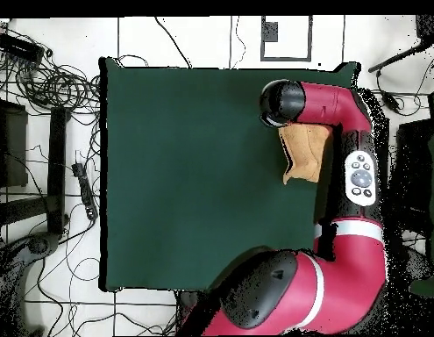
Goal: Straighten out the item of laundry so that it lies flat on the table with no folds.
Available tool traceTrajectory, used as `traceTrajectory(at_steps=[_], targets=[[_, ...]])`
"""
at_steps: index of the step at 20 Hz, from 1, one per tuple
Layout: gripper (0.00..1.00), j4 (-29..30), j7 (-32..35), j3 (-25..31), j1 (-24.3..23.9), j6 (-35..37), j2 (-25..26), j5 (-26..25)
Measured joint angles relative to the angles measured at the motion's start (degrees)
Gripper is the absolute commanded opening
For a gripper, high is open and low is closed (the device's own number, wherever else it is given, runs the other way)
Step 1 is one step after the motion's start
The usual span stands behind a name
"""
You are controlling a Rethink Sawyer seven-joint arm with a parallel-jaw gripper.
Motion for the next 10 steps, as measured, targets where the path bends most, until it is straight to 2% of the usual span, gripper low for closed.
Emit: traceTrajectory(at_steps=[10], targets=[[1.0, -3.96, 0.0, -0.01, -3.0, 6.78, 0.29, 0.11]])
